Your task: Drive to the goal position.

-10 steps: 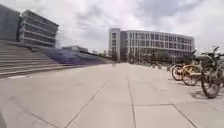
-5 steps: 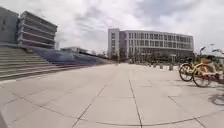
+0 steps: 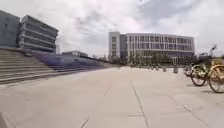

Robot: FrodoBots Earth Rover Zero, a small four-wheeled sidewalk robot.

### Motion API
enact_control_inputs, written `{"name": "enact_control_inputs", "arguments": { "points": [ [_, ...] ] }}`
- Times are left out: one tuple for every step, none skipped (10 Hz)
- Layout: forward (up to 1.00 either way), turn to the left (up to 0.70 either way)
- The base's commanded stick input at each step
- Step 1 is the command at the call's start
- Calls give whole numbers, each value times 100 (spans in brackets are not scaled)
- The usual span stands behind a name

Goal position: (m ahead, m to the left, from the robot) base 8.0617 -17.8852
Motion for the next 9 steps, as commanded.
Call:
{"name": "enact_control_inputs", "arguments": {
  "points": [
    [100, -25],
    [100, -3],
    [100, -3],
    [100, -3],
    [100, -3],
    [100, -3],
    [100, -3],
    [100, -3],
    [100, -3]
  ]
}}
